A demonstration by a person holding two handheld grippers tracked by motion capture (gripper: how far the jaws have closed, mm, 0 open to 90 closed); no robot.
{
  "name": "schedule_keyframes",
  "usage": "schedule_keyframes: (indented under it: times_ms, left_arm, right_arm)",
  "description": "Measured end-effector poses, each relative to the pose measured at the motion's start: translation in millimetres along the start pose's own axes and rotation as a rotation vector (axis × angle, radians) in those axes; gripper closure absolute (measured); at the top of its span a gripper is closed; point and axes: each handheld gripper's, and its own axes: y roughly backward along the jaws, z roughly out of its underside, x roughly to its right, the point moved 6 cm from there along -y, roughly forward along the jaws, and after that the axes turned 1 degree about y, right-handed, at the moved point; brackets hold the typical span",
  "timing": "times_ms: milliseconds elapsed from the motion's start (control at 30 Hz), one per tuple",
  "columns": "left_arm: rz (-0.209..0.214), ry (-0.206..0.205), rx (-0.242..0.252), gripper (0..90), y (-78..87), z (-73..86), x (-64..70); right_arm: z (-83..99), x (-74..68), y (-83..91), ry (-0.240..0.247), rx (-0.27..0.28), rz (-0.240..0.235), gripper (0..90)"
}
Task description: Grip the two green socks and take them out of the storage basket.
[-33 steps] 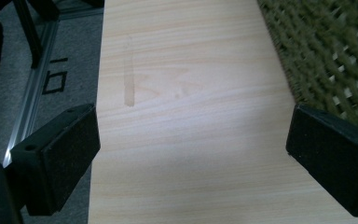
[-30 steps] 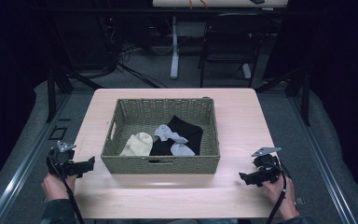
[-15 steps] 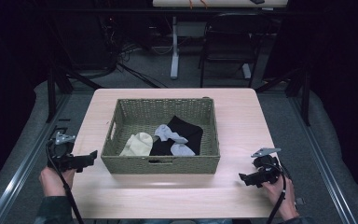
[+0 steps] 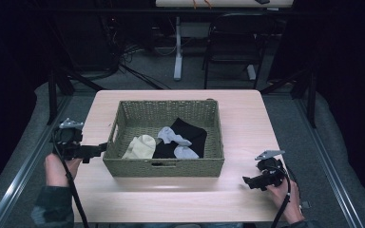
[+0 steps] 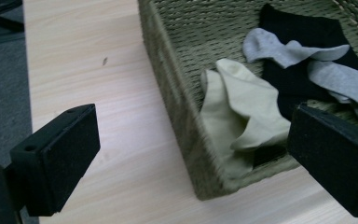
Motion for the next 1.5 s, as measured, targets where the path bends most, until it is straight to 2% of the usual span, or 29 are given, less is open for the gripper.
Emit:
schedule_keyframes:
  times_ms: [100, 167, 233, 267, 400, 467, 533, 567, 633, 800, 933, 967, 1100, 1300, 1500]
  left_arm:
    - [0.018, -0.037, -0.021, 4.3, -4.9, -11.0, 9.2]
    - [0.046, -0.057, -0.045, 5.4, -10.7, -19.2, 17.3]
    - [0.06, -0.06, -0.055, 6.7, -12.9, -22.7, 21.0]
    - [0.072, -0.074, -0.08, 6.8, -18.5, -29.4, 26.9]
    - [0.108, -0.093, -0.146, 8.8, -34.1, -37.9, 36.5]
    - [0.121, -0.096, -0.165, 13.5, -41.4, -40.5, 39.0]
    - [0.135, -0.102, -0.21, 16.0, -52.9, -41.5, 42.3]
    - [0.135, -0.102, -0.21, 17.4, -52.9, -41.5, 42.3]
    - [0.152, -0.115, -0.263, 21.1, -64.9, -41.5, 47.2]
    - [0.184, -0.116, -0.334, 26.4, -83.8, -40.6, 52.2]
    - [0.176, -0.115, -0.383, 29.2, -96.9, -41.3, 53.0]
    - [0.174, -0.125, -0.383, 30.2, -99.0, -41.8, 52.6]
    - [0.163, -0.11, -0.415, 35.0, -109.9, -40.4, 53.4]
    - [0.159, -0.096, -0.438, 43.9, -125.4, -38.4, 56.2]
    - [0.142, -0.098, -0.465, 45.7, -140.3, -37.7, 58.0]
  right_arm:
    - [0.6, 0.2, -0.2, -0.012, 0.002, -0.005, 0.7]
    - [0.1, 0.3, 0.0, -0.009, 0.004, -0.003, 0.7]
    - [-0.9, -0.8, 0.1, -0.005, 0.004, 0.0, 0.8]
    - [-1.4, -1.4, -0.4, -0.003, 0.007, -0.003, 0.8]
    - [0.1, -1.2, -0.8, 0.0, -0.004, -0.006, 1.1]
    - [0.7, -0.3, 0.2, -0.004, 0.0, -0.004, 1.1]
    - [1.0, -0.2, 1.2, -0.007, 0.004, -0.002, 1.1]
    - [1.0, -0.2, 1.2, -0.007, 0.004, -0.002, 1.1]
    - [1.5, -0.9, 1.1, -0.008, 0.003, -0.004, 1.1]
    - [1.5, -0.4, 0.7, -0.004, -0.002, -0.001, 1.2]
    - [1.5, -0.2, 1.0, -0.004, -0.001, 0.002, 1.2]
    - [1.6, -0.1, 0.9, -0.004, -0.001, 0.001, 1.2]
    - [1.4, -0.7, 1.2, -0.006, 0.002, -0.007, 1.2]
    - [1.4, -0.6, 1.4, -0.004, 0.004, 0.0, 1.2]
    - [1.5, -0.4, 1.5, 0.0, 0.0, 0.0, 1.2]
